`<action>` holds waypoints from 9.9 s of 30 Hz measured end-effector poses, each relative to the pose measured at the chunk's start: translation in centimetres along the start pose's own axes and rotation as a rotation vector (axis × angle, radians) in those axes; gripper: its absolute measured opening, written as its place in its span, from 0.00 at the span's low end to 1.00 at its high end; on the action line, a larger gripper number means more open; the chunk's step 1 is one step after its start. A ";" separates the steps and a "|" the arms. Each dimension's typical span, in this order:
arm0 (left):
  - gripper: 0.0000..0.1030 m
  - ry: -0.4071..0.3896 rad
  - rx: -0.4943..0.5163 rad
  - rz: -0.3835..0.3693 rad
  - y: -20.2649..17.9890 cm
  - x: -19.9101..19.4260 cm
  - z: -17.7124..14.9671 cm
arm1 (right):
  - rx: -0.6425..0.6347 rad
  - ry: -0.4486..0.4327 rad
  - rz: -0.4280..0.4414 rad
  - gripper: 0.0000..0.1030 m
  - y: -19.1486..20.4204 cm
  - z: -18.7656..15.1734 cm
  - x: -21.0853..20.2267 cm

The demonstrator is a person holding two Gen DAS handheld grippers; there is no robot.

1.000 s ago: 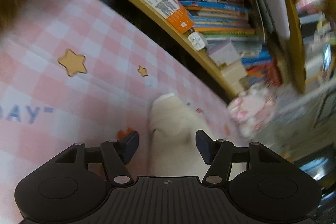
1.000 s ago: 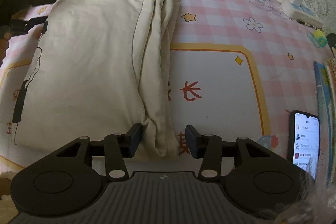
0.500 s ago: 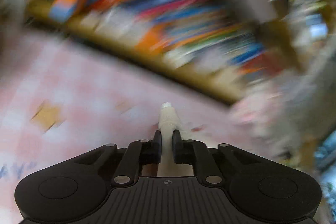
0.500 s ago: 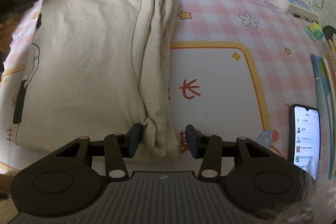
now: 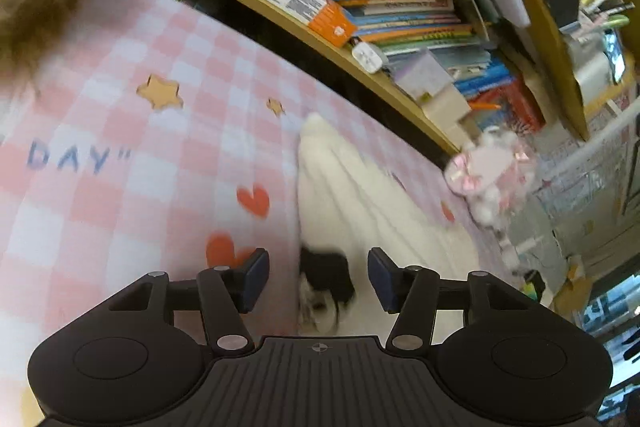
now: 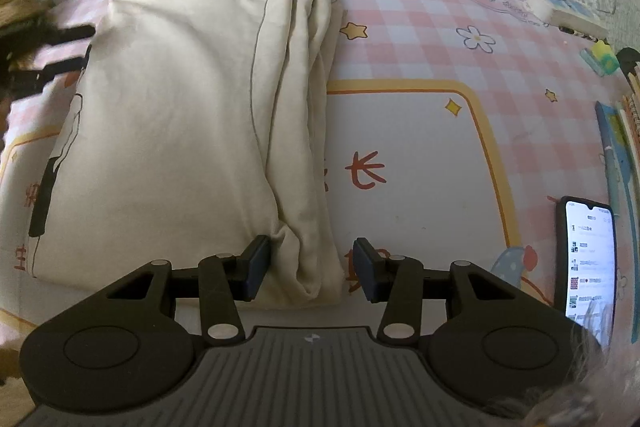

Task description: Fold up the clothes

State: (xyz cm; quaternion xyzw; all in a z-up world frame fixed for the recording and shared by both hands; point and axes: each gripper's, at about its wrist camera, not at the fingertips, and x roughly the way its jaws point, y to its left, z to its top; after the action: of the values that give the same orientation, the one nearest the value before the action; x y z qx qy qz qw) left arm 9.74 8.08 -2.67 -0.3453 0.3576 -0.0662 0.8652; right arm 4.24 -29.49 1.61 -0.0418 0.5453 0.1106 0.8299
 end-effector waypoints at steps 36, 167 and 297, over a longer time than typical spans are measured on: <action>0.68 -0.147 0.238 0.280 -7.4 -9.2 -8.9 | -0.068 -0.097 0.088 0.43 -0.2 -1.3 0.2; 0.04 0.181 1.291 0.396 -23.9 -13.2 -26.3 | -1.174 -0.281 0.306 0.11 -2.3 -6.2 -10.1; 0.14 0.083 -0.005 0.052 -4.9 -2.0 -5.0 | 0.346 -0.185 0.244 0.27 -3.1 3.4 0.6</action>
State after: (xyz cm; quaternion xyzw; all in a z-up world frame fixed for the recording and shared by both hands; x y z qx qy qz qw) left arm 5.65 2.33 -0.87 -0.3349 0.4020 -0.0571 0.8503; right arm 8.20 -31.79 2.29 0.1776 0.4786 0.1181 0.8517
